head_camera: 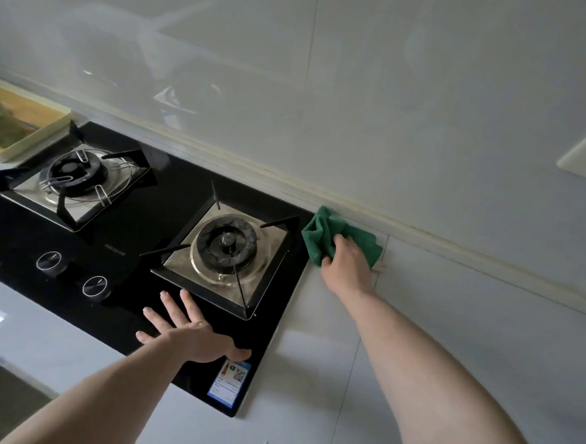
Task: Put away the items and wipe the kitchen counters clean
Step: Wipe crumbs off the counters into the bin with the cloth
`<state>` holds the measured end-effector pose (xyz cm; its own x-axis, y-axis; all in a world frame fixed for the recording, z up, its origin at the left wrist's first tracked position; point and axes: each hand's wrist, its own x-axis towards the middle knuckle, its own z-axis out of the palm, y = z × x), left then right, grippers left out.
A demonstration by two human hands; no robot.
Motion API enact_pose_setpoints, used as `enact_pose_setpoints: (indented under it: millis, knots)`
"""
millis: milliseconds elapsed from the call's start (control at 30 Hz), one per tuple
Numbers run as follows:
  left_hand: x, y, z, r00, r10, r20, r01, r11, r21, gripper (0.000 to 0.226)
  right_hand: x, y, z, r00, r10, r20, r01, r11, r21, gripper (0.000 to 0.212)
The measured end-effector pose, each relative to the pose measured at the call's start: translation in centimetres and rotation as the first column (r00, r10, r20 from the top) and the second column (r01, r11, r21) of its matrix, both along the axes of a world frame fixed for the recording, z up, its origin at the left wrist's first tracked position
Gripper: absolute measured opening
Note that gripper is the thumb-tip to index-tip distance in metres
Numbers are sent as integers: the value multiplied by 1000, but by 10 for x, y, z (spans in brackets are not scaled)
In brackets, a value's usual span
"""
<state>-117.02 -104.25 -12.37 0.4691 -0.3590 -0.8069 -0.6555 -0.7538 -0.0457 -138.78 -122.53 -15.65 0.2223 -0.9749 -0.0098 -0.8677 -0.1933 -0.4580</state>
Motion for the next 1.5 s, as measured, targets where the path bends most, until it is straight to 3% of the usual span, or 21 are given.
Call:
enact_pose_setpoints:
  millis: [133,333,433,533,633,733,867,933,1133,1333,1500]
  knots:
    - [-3,-1,6,1000,-6,6,6,1000,7,177,-56,32,-12,994,-105,-42,100,988,-119,22]
    - [-21,-7,11,996,72,58,-69,996,-65,172,-78,46,11,975,-165,-147,160,986,-50,18]
    - [-44,-7,8,991,118,60,-109,985,-130,165,-64,29,29,974,-218,-65,215,975,-58,23]
    - [-45,0,2,994,101,35,-94,983,-158,175,-40,-1,46,990,-142,2,141,983,-119,27]
    - [-43,-4,-5,994,102,26,-97,985,-146,180,-22,-27,55,996,-69,-55,61,989,-133,25]
    - [-46,-5,-8,995,91,36,-86,988,-132,180,-1,-40,52,997,12,-79,-19,996,-85,26]
    - [-44,-5,-11,995,93,34,-88,988,-127,180,31,-32,31,982,149,-120,-137,986,96,38]
    - [-43,-5,-11,996,90,19,-87,989,-122,181,35,-22,18,981,157,-114,-146,985,92,39]
    - [-45,-11,-8,996,82,22,-79,991,-112,180,-24,-37,6,964,90,-249,-86,996,29,39]
    - [-42,-9,-3,995,87,38,-83,992,-94,182,-99,-18,-5,952,-202,-232,194,979,-56,27]
    - [-44,-10,1,995,90,40,-86,991,-105,183,-113,-14,12,919,-247,-308,252,967,-23,15]
